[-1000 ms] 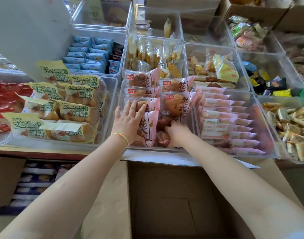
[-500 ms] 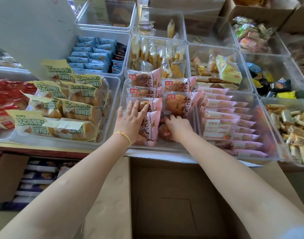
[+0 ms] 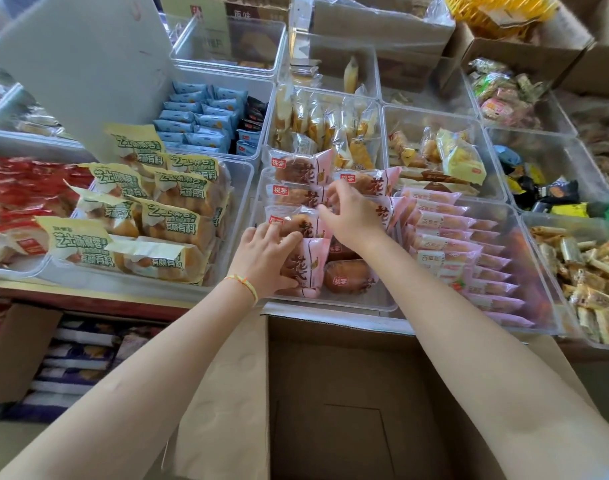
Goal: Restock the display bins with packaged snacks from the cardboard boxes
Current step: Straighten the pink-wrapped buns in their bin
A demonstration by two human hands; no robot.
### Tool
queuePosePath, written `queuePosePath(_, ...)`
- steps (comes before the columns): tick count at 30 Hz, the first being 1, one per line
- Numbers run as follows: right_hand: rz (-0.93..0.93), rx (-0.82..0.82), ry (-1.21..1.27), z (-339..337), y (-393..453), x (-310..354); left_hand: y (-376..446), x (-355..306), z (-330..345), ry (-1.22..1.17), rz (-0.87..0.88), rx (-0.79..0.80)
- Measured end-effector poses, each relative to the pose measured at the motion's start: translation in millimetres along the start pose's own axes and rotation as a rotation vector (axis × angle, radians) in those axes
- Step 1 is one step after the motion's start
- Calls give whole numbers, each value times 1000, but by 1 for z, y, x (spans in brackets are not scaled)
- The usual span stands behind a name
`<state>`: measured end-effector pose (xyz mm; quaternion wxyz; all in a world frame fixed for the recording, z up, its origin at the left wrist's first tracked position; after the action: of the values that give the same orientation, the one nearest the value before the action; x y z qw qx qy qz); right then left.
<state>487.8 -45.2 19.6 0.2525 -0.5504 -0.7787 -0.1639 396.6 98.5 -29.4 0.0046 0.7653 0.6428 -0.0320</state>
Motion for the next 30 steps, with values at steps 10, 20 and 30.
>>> queuePosePath(10, -82, 374, -496, 48, 30, 28, -14, 7, 13, -18, 18, -6)
queuePosePath(20, 74, 356, -329, -14, 10, -2, 8, 16, -6, 22, -17, -18)
queuePosePath(30, 124, 668, -534, -33, -40, -29, 42, -15, -24, 103, -158, -90)
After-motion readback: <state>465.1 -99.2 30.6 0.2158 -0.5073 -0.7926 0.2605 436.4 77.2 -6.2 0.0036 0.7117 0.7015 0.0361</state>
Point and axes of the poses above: each hand's wrist, its own y-axis towards the middle knuckle, its own z-axis out of the palm, x = y × z, the point moved 5 cm from there along y, towards the middle knuckle
